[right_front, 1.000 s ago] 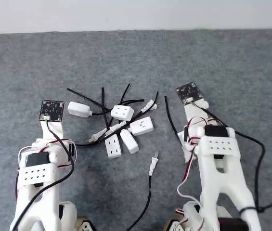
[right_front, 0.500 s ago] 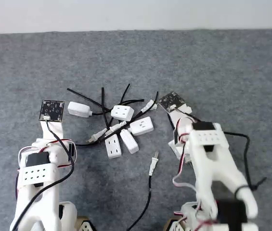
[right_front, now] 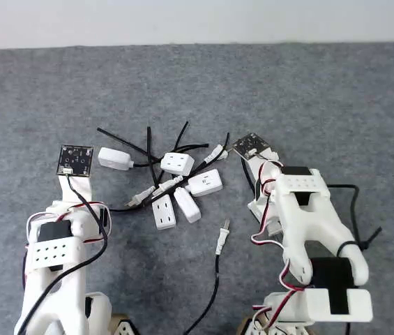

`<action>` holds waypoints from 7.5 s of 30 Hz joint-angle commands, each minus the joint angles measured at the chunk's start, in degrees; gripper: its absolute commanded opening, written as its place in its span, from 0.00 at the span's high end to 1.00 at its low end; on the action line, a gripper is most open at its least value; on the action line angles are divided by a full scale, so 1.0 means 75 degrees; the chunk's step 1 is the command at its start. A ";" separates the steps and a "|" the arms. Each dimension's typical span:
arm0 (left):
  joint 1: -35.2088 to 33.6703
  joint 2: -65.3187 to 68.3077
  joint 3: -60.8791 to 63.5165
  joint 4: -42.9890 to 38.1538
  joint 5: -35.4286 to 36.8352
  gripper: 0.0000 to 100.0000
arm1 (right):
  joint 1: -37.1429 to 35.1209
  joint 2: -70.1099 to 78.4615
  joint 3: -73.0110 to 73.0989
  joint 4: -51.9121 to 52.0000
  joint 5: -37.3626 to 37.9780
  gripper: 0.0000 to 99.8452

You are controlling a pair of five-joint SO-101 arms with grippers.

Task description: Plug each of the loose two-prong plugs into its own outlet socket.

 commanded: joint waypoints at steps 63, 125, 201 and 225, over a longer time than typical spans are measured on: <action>0.1067 0.0141 -0.0100 0.0668 -0.2028 0.90 | -0.4366 -0.2842 -0.3610 0.2421 -0.3212 0.99; 0.0000 -0.1864 0.0779 -0.0774 0.0621 0.89 | -0.4847 -0.1389 -0.1008 -0.1284 -0.5662 0.99; -0.0059 -0.1817 0.0791 -0.0762 0.0375 0.89 | -0.6207 0.0744 -0.1547 -0.0404 -0.4314 0.76; -0.0539 -0.1817 0.0697 -0.0938 0.0481 0.89 | -0.5902 0.0932 -0.3856 0.2092 -0.3997 0.99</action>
